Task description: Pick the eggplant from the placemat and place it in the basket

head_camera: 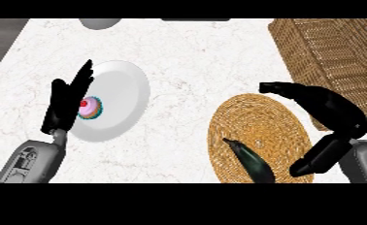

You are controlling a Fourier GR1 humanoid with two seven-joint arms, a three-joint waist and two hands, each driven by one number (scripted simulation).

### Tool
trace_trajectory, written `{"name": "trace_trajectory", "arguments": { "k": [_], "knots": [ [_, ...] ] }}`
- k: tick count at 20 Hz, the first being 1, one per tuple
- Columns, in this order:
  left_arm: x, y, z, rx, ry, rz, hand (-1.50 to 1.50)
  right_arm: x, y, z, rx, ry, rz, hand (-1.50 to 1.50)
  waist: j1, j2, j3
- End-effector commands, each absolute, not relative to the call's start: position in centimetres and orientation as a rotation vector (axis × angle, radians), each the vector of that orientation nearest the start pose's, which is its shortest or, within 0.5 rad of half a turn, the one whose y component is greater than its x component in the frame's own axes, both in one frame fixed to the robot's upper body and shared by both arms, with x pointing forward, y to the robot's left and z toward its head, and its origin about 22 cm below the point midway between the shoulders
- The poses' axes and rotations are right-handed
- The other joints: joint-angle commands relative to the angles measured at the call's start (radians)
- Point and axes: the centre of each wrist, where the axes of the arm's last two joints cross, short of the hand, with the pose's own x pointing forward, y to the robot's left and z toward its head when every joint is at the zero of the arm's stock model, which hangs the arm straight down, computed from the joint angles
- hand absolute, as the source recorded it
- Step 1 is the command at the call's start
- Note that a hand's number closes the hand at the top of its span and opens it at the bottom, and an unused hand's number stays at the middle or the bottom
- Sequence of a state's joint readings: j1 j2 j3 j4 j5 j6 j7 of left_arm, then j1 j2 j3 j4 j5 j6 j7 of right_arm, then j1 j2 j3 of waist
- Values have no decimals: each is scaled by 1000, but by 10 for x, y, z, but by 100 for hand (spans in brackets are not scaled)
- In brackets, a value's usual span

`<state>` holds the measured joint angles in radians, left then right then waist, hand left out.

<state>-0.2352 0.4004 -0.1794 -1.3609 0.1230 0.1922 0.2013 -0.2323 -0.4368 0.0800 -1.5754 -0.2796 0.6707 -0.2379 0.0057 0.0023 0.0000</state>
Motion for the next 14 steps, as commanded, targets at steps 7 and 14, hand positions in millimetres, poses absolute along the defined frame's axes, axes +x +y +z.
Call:
{"name": "trace_trajectory", "arguments": {
  "k": [7, 14],
  "knots": [
    [297, 273, 31, 247, -1366, -239, 0, 315, -322, 176, 508, -1399, 1539, -150, 28, 4, 1],
    [302, 276, 34, 253, -1376, -222, 0, 324, -323, 175, 584, -1321, 1578, -150, 13, 2, 1]
  ]
}}
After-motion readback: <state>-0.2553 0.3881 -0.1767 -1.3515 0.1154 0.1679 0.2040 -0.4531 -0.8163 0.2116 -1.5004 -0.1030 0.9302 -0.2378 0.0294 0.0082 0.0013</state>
